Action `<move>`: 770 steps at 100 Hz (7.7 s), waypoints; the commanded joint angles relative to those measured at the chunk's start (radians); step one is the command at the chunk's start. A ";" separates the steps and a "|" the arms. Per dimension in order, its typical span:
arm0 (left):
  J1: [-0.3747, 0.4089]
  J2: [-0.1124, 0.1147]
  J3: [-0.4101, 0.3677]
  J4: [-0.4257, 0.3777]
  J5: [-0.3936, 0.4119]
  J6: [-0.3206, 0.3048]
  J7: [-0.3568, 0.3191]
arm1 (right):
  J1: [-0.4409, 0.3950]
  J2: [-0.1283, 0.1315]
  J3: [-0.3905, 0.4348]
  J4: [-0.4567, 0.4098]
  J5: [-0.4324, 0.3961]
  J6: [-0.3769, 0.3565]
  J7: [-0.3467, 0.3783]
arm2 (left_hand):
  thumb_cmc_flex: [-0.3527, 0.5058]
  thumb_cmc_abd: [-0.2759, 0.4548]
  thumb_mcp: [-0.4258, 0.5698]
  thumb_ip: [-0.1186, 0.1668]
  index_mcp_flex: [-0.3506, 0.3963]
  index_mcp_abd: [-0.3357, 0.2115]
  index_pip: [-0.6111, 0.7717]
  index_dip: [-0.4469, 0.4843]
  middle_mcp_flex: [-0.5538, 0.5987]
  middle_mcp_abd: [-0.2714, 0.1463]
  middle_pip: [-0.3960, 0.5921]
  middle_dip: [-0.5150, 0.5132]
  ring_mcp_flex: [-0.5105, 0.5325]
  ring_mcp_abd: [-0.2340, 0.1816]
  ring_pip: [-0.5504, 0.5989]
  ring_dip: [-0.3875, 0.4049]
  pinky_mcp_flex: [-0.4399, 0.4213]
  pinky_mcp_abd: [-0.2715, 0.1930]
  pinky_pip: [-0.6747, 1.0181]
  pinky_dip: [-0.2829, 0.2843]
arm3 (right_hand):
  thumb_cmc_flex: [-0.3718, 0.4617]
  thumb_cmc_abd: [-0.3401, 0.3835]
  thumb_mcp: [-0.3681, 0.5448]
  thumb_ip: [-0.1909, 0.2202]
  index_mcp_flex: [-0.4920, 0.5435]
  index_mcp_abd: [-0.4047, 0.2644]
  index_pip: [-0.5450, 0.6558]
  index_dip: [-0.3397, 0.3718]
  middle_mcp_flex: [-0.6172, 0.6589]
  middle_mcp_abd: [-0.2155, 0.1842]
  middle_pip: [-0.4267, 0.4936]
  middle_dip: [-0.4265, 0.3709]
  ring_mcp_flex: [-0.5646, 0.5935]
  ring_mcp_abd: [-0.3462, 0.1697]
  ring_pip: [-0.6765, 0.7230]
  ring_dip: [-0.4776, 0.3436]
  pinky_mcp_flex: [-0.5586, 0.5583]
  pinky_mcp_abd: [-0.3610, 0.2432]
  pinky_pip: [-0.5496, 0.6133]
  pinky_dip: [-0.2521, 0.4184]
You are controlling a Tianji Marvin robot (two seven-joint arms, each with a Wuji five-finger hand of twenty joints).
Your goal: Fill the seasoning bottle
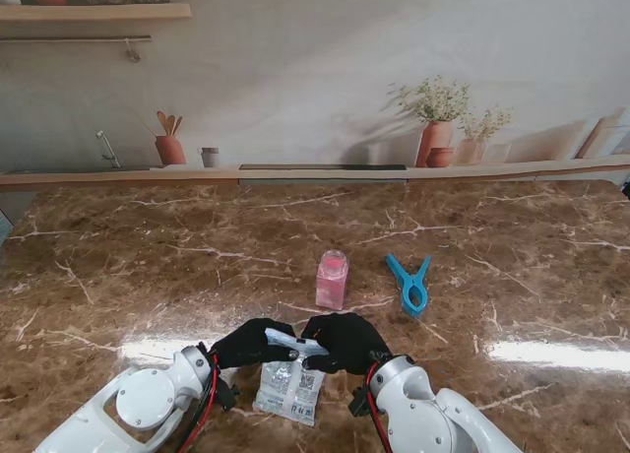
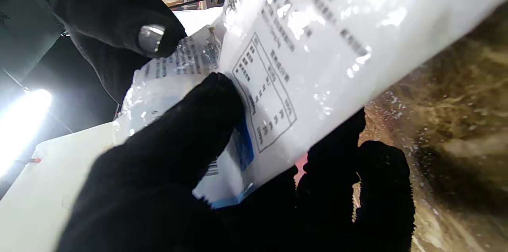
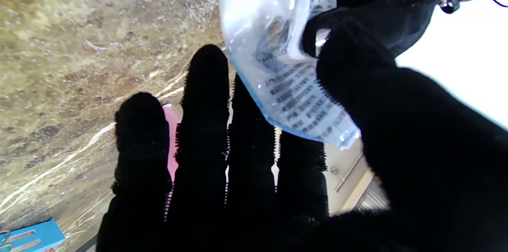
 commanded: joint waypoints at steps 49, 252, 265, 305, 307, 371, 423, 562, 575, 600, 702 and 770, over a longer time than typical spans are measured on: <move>-0.010 0.012 -0.020 -0.005 0.073 0.012 -0.024 | 0.056 -0.034 -0.085 0.171 -0.084 -0.054 -0.201 | -0.126 -0.124 -0.004 0.124 -0.075 -0.177 -0.100 -0.440 -0.159 -0.022 -0.216 -0.318 -0.147 -0.019 -0.300 -0.217 -0.093 -0.018 -0.175 -0.135 | 0.135 -0.062 0.080 -0.029 0.059 -0.141 0.061 0.358 0.035 -0.080 0.412 0.360 -0.002 -0.120 0.520 0.289 -0.025 -0.022 0.071 0.057; -0.082 0.047 0.032 -0.013 0.329 0.103 -0.064 | 0.095 0.002 -0.146 0.257 -0.476 -0.084 -0.499 | -0.035 -0.131 -0.046 0.098 0.031 -0.196 0.014 -0.375 0.069 -0.023 -0.198 -0.106 -0.141 -0.030 -0.273 -0.185 -0.156 -0.115 -0.246 -0.104 | -0.019 -0.143 0.117 0.042 -0.116 -0.050 -0.059 0.335 -0.217 -0.081 0.264 0.247 -0.205 -0.114 0.276 0.207 -0.162 -0.036 -0.098 0.065; -0.092 0.041 0.039 0.008 0.352 0.077 -0.027 | 0.021 0.026 -0.063 0.148 -0.503 -0.100 -0.364 | -0.026 -0.135 -0.049 0.096 0.063 -0.216 0.009 -0.428 0.099 -0.026 -0.211 -0.145 -0.118 -0.036 -0.266 -0.196 -0.145 -0.116 -0.231 -0.111 | -0.199 -0.143 0.119 0.094 -0.250 0.074 -0.293 0.242 -0.433 -0.028 0.093 0.016 -0.385 -0.086 0.100 0.142 -0.262 -0.049 -0.213 0.110; -0.103 0.028 0.050 0.042 0.393 -0.018 0.061 | 0.015 0.015 -0.053 0.088 -0.361 -0.019 -0.190 | -0.025 -0.165 -0.035 0.103 0.117 -0.296 0.016 -0.526 0.153 -0.056 -0.267 -0.209 -0.103 -0.037 -0.256 -0.208 -0.150 -0.111 -0.211 -0.108 | -0.321 0.020 0.002 0.098 -0.175 0.174 -0.519 0.055 -0.317 0.024 -0.067 -0.190 -0.238 0.006 -0.143 -0.042 -0.163 -0.018 -0.224 0.159; -0.103 0.027 0.050 0.043 0.395 -0.024 0.065 | 0.023 0.015 -0.060 0.097 -0.356 -0.014 -0.186 | -0.027 -0.167 -0.034 0.103 0.119 -0.300 0.018 -0.531 0.155 -0.059 -0.272 -0.209 -0.102 -0.038 -0.256 -0.208 -0.151 -0.110 -0.211 -0.107 | -0.313 0.020 0.004 0.099 -0.156 0.167 -0.506 0.058 -0.291 0.022 -0.059 -0.188 -0.213 0.003 -0.135 -0.039 -0.148 -0.017 -0.212 0.160; -0.097 0.006 0.047 0.066 0.396 -0.042 0.146 | 0.154 -0.018 -0.180 0.313 -0.345 -0.010 -0.367 | -0.103 -0.186 -0.052 0.086 0.090 -0.188 -0.065 -0.610 0.085 -0.017 -0.234 -0.311 -0.096 -0.025 -0.265 -0.217 -0.155 -0.053 -0.217 -0.109 | 0.087 -0.054 0.163 0.029 0.217 -0.161 0.093 -0.153 0.235 -0.030 0.169 0.052 0.168 -0.041 0.328 0.144 0.103 -0.046 0.144 0.090; -0.076 0.003 0.046 0.026 0.579 0.018 0.257 | 0.084 0.018 -0.104 0.201 -0.434 0.044 -0.252 | -0.061 -0.181 0.039 0.086 0.157 -0.239 0.016 -0.567 0.197 -0.031 -0.224 -0.264 0.009 -0.041 -0.188 -0.207 -0.088 -0.057 -0.154 -0.102 | -0.192 0.007 0.050 0.127 -0.017 0.076 -0.423 0.007 -0.106 -0.014 -0.043 -0.092 -0.121 -0.038 -0.006 0.025 -0.115 -0.041 -0.078 0.049; -0.049 0.027 0.006 -0.044 0.677 0.051 0.208 | 0.290 0.096 0.174 0.327 -0.680 -0.014 0.149 | -0.083 -0.185 0.055 0.087 0.154 -0.240 0.000 -0.571 0.203 -0.047 -0.244 -0.250 0.001 -0.050 -0.183 -0.211 -0.106 -0.068 -0.164 -0.128 | 0.050 0.079 0.274 0.176 -0.420 0.086 -0.693 0.000 -0.856 0.074 -0.093 -0.256 -0.814 -0.029 -0.232 -0.173 -0.511 -0.097 -0.632 0.039; -0.048 0.028 0.004 -0.046 0.682 0.051 0.206 | 0.331 0.102 0.129 0.397 -0.661 -0.013 0.159 | -0.086 -0.182 0.056 0.086 0.152 -0.238 0.000 -0.570 0.198 -0.047 -0.242 -0.247 -0.007 -0.048 -0.183 -0.208 -0.112 -0.064 -0.168 -0.128 | 0.038 0.096 0.228 0.164 -0.411 0.079 -0.679 0.009 -0.863 0.074 -0.074 -0.262 -0.815 -0.031 -0.217 -0.178 -0.511 -0.099 -0.623 0.035; -0.045 0.029 0.003 -0.048 0.684 0.050 0.203 | 0.377 0.106 0.074 0.489 -0.619 -0.010 0.153 | -0.089 -0.184 0.062 0.083 0.147 -0.237 0.002 -0.565 0.191 -0.048 -0.238 -0.240 -0.018 -0.050 -0.184 -0.201 -0.118 -0.059 -0.175 -0.129 | 0.001 0.098 0.154 0.143 -0.355 0.045 -0.614 0.052 -0.865 0.073 -0.054 -0.267 -0.840 -0.035 -0.207 -0.184 -0.509 -0.108 -0.603 0.029; 0.011 0.035 -0.084 -0.111 0.689 0.013 0.182 | 0.250 0.082 0.121 0.430 -0.595 0.035 -0.018 | -0.388 -0.149 -0.043 0.175 -0.027 -0.121 -0.336 -0.449 -0.177 -0.029 -0.224 -0.431 -0.272 -0.057 -0.397 -0.254 -0.247 -0.051 -0.384 -0.180 | -0.001 0.119 0.150 0.001 0.140 -0.212 0.040 0.011 0.112 -0.094 0.166 0.161 -0.119 -0.115 0.251 0.161 -0.106 -0.095 -0.062 0.120; 0.129 -0.001 -0.218 -0.298 0.580 0.054 0.271 | -0.024 0.041 0.301 0.010 -0.719 0.122 -0.247 | -0.382 -0.022 -0.418 0.208 -0.066 -0.056 -0.483 -0.482 -0.280 0.002 -0.286 -0.469 -0.331 -0.052 -0.463 -0.286 -0.266 -0.076 -0.429 -0.155 | 0.022 0.118 0.145 0.010 0.151 -0.180 0.027 0.052 0.113 -0.077 0.175 0.183 -0.123 -0.096 0.264 0.176 -0.111 -0.082 -0.052 0.114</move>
